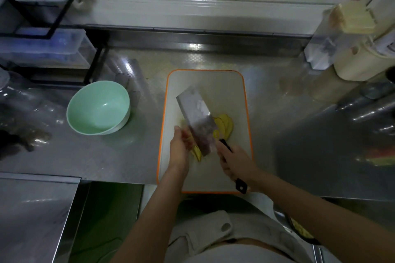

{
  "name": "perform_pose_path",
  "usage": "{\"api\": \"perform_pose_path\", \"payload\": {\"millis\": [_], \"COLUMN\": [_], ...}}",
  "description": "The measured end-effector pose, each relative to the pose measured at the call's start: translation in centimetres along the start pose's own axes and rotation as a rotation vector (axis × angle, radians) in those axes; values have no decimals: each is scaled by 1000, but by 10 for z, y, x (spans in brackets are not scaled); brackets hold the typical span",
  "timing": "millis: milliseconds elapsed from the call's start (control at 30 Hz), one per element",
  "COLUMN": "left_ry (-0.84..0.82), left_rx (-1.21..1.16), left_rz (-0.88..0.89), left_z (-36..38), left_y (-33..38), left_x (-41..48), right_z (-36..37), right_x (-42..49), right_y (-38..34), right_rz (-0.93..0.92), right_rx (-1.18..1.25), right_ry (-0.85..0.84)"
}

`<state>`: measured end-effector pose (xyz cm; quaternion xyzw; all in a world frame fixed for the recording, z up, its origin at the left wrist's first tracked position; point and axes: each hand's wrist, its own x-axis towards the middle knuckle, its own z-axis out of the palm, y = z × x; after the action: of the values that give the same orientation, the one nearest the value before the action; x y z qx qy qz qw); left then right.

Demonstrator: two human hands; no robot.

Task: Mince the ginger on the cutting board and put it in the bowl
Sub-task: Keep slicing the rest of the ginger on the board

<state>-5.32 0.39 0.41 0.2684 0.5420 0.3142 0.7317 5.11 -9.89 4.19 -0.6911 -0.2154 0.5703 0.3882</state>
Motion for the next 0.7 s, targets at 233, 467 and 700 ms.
{"api": "perform_pose_path", "payload": {"millis": [233,467,700], "left_ry": [-273,-325,-379], "left_rx": [-330,-217,-222], "left_rz": [-266,-275,-288], "left_z": [12,9,12], "left_y": [19,20,18], "left_x": [-13,-12,-4], "right_z": [-4,-4,-11], "right_x": [7,9,8], "right_y": [-5,-9,-6], "right_rz": [218,227,287], "right_rx": [166,146,294], "right_ry": [-140,-150,-204]}}
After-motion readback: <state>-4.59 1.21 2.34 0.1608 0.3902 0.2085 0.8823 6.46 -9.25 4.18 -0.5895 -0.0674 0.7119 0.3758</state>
